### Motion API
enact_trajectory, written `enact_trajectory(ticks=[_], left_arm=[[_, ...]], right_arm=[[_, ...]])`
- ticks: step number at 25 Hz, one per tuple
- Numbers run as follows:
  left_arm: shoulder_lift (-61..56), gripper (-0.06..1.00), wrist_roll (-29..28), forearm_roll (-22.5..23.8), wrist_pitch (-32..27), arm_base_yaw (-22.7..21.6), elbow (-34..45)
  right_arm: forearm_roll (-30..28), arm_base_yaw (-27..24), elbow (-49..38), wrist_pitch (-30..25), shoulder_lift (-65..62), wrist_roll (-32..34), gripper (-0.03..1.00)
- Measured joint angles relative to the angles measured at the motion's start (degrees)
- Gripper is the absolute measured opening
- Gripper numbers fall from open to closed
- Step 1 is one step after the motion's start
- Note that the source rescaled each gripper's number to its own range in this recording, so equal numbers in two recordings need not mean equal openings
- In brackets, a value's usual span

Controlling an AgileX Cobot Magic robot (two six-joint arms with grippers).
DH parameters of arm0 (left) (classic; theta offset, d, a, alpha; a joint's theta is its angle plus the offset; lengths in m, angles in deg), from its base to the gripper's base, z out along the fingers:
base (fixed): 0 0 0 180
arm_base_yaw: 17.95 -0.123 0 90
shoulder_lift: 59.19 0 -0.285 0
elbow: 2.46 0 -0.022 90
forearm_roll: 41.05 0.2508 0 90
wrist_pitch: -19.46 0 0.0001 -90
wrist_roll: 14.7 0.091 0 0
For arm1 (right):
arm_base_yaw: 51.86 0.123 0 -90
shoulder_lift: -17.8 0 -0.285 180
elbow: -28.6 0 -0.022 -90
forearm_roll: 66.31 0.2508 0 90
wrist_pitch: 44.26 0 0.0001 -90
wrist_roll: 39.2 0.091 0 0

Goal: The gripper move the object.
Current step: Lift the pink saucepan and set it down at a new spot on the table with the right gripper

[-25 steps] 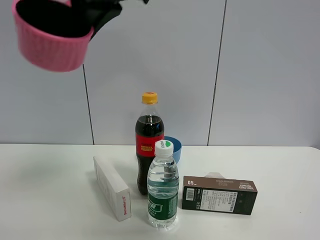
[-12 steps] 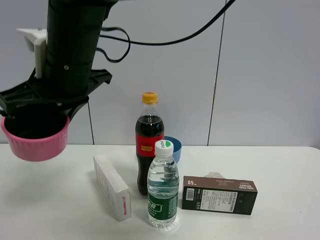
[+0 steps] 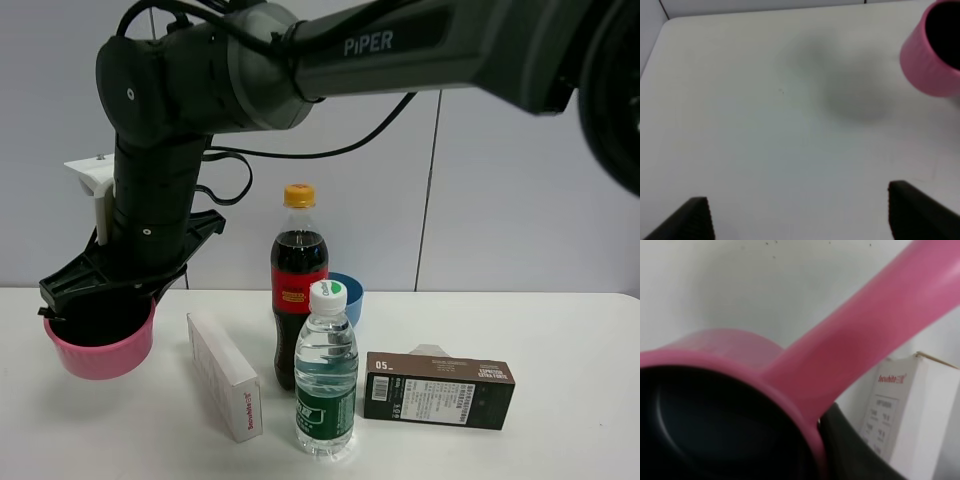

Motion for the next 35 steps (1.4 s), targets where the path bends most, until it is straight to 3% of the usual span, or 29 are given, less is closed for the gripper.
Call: enact_trajectory(ticks=[20,35], left_arm=[[0.0,1.0,0.0,0.0,0.0,0.0,0.0],[0.0,1.0,0.0,0.0,0.0,0.0,0.0]], right_arm=[[0.1,-1.8,0.1,7.4,7.7,-0.2,0.0],[0.8,-1.8,0.1,9.5,8.5,-0.2,0.0]])
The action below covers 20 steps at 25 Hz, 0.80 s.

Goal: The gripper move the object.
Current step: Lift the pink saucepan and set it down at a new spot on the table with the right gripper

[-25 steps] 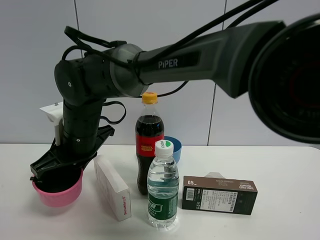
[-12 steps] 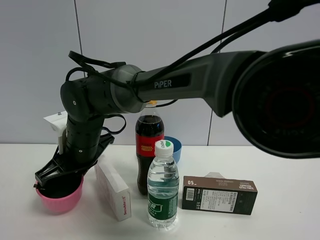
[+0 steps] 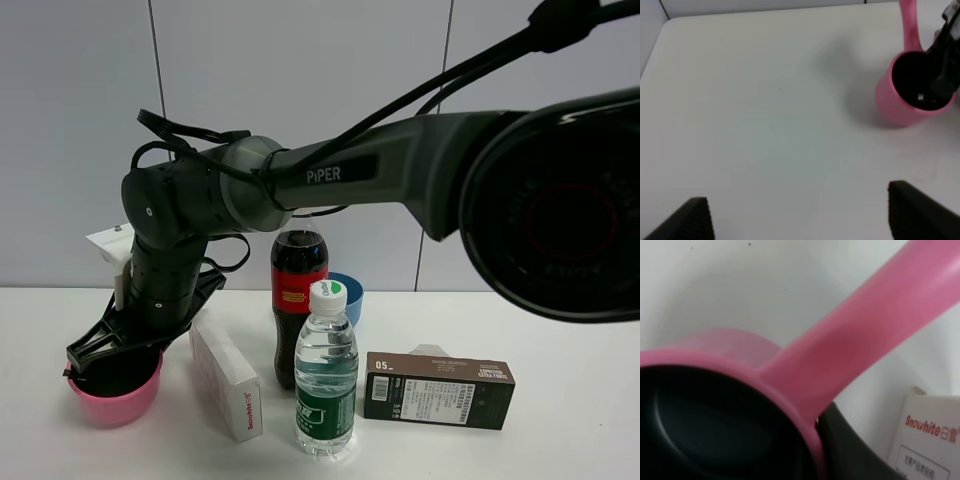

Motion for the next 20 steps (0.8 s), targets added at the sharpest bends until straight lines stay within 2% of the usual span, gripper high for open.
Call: enact_trajectory(ticks=[4,13,20], left_arm=[[0.0,1.0,0.0,0.0,0.0,0.0,0.0],[0.0,1.0,0.0,0.0,0.0,0.0,0.0],[0.0,1.0,0.0,0.0,0.0,0.0,0.0]], right_arm=[[0.2,0.0,0.0,-0.7,0.0,0.0,0.03],[0.2,0.0,0.0,-2.2,0.0,0.0,0.31],[0.2,0.0,0.0,-2.8,0.0,0.5,0.33]])
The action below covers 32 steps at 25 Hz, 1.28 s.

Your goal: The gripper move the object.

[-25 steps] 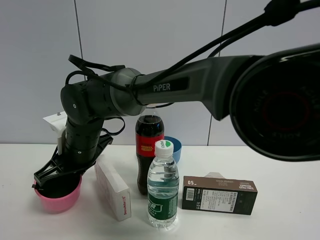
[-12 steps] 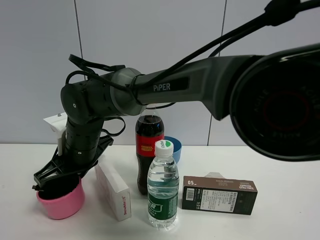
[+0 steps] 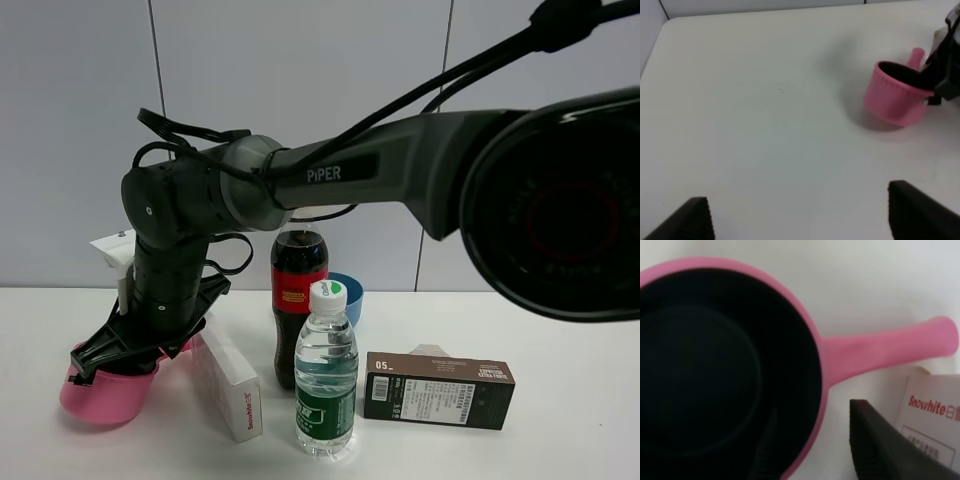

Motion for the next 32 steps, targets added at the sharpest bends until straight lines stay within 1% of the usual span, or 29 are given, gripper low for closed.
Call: enact_trajectory(ticks=[7,11,17,18,22,24,29,32], left_arm=[[0.0,1.0,0.0,0.0,0.0,0.0,0.0],[0.0,1.0,0.0,0.0,0.0,0.0,0.0],[0.0,1.0,0.0,0.0,0.0,0.0,0.0],[0.0,1.0,0.0,0.0,0.0,0.0,0.0],[0.0,1.0,0.0,0.0,0.0,0.0,0.0],[0.0,1.0,0.0,0.0,0.0,0.0,0.0],[0.0,1.0,0.0,0.0,0.0,0.0,0.0],[0.0,1.0,0.0,0.0,0.0,0.0,0.0]], right_arm=[[0.0,0.0,0.0,-1.7,-2.2,0.4,0.34],[0.0,0.0,0.0,-4.4,-4.3,0.4,0.34],[0.0,0.0,0.0,-9.0,-9.2,0.4,0.45],[0.0,0.0,0.0,-9.0,-9.2,0.4,0.45],[-0.1,0.0,0.0,-11.8,-12.1,0.4,0.48],[-0.1,0.0,0.0,-12.5,-13.6,0.4,0.51],[-0.1,0.0,0.0,-13.3,-19.1,-0.7,0.7],[-0.3,0.0,0.0,-13.6,-25.1,-1.4,0.74]])
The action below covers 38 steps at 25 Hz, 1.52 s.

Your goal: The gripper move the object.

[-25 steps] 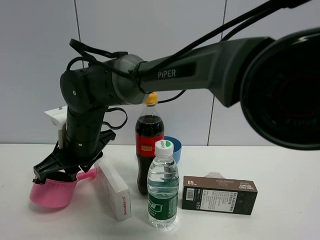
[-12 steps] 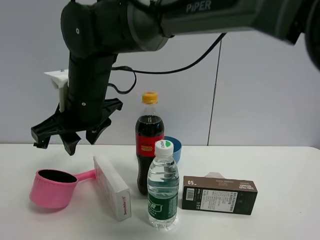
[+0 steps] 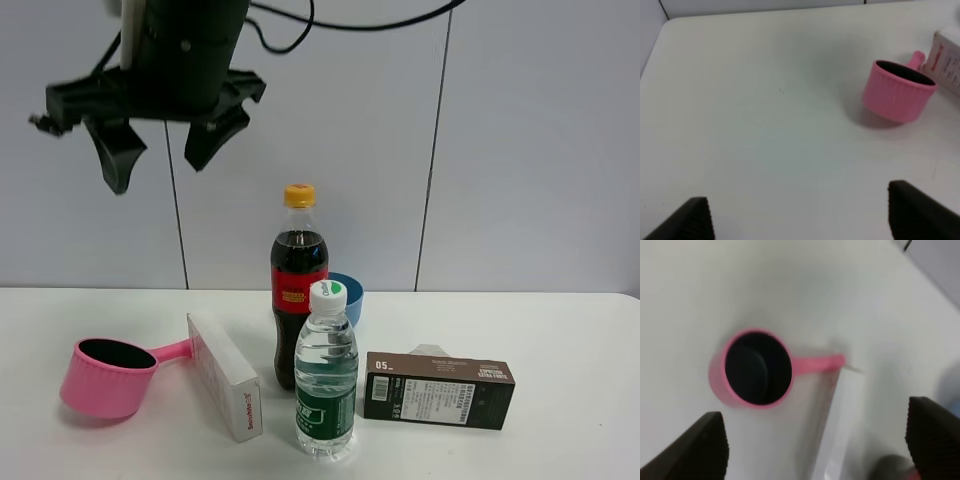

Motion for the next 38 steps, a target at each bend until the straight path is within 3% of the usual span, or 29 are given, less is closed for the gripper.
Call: enact_trajectory(ticks=[8,17,21,26,31,34,38], left_arm=[[0.0,1.0,0.0,0.0,0.0,0.0,0.0],[0.0,1.0,0.0,0.0,0.0,0.0,0.0],[0.0,1.0,0.0,0.0,0.0,0.0,0.0],[0.0,1.0,0.0,0.0,0.0,0.0,0.0],[0.0,1.0,0.0,0.0,0.0,0.0,0.0],[0.0,1.0,0.0,0.0,0.0,0.0,0.0],[0.0,1.0,0.0,0.0,0.0,0.0,0.0]], right_arm=[[-1.9,0.0,0.0,-3.8,-9.9,-0.4,0.74],[-10.7,0.0,0.0,-9.2,-13.3,-0.7,0.82],[-12.0,0.0,0.0,-9.9,-14.3,-0.6,0.82],[-19.1,0.8,0.0,-10.0,-16.5,1.5,0.83],[-16.3,0.4,0.0,-10.0,-20.6,2.4,0.83],[-14.0,-2.5,-0.1,-9.9,-23.8,2.4,0.83],[-13.9,-8.1,-9.1,-9.7,-30.3,2.2,0.83]])
